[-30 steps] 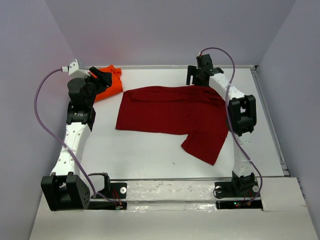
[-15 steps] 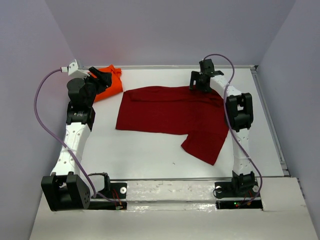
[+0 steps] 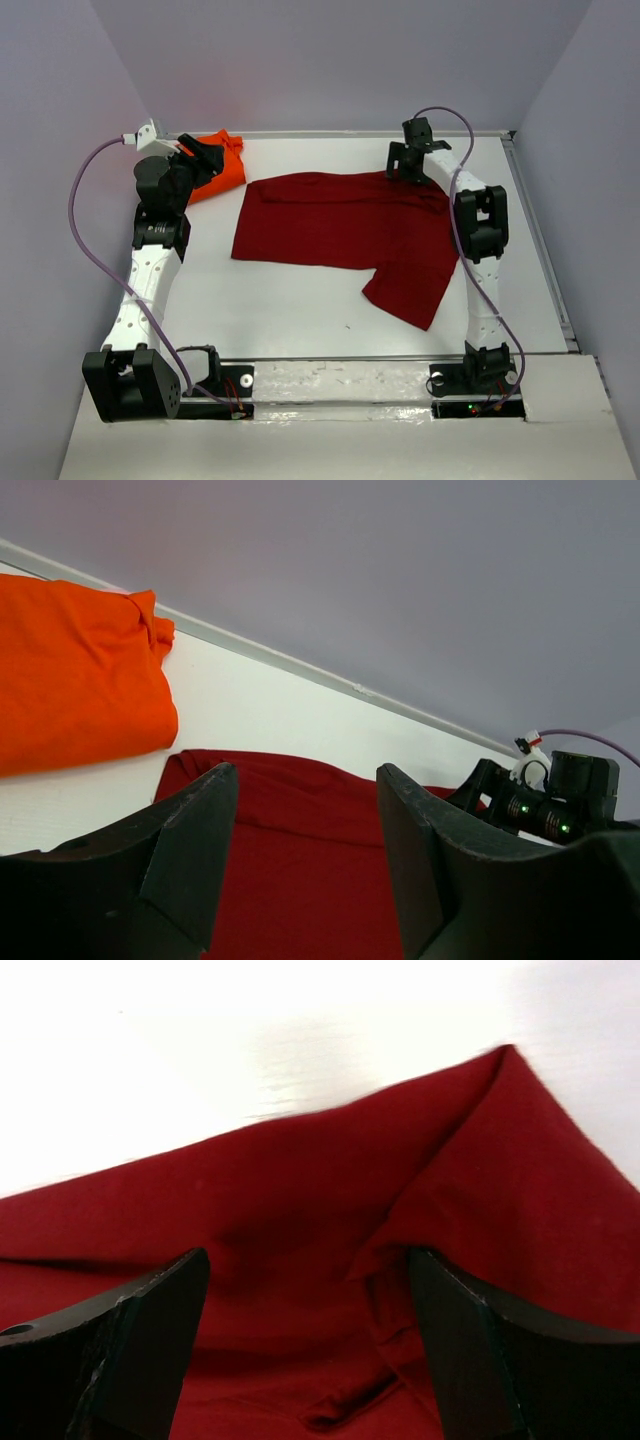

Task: Fold and stack the t-shirts
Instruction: Fold the flattened tshirt in 1/3 of the way

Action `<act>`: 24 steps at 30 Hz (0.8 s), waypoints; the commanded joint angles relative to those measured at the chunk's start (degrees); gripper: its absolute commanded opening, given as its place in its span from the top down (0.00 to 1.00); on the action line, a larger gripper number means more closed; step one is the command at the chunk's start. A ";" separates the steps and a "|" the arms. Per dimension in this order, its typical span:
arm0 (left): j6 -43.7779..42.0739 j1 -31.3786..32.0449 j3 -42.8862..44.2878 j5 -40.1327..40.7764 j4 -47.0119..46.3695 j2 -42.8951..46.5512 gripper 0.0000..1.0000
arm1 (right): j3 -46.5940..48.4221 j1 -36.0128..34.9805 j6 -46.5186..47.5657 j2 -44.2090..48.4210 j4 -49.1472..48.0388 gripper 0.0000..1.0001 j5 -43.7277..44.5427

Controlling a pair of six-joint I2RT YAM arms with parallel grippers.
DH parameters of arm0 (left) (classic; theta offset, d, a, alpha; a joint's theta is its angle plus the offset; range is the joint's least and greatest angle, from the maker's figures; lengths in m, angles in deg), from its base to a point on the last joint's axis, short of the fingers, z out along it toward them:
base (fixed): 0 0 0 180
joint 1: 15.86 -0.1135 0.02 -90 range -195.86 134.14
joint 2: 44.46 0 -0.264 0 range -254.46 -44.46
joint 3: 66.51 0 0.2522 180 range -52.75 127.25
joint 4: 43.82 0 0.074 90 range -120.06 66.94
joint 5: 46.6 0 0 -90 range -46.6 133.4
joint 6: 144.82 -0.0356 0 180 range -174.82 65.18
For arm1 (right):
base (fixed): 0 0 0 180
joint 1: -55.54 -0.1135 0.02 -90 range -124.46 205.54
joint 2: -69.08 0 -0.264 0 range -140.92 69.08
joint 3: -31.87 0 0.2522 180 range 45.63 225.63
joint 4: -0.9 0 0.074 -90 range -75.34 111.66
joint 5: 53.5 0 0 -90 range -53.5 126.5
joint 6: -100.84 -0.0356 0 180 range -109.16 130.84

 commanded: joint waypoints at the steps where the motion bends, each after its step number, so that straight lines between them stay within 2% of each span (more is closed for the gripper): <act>1: 0.08 -0.31 -0.46 -1.01 -3.57 -0.03 0.33 | 1.69 1.24 1.72 0.71 0.82 0.14 5.32; 24: 1.31 -0.31 -1.16 -3.12 -4.80 -0.47 0.32 | 7.57 8.90 5.51 -2.27 0.12 0.12 18.51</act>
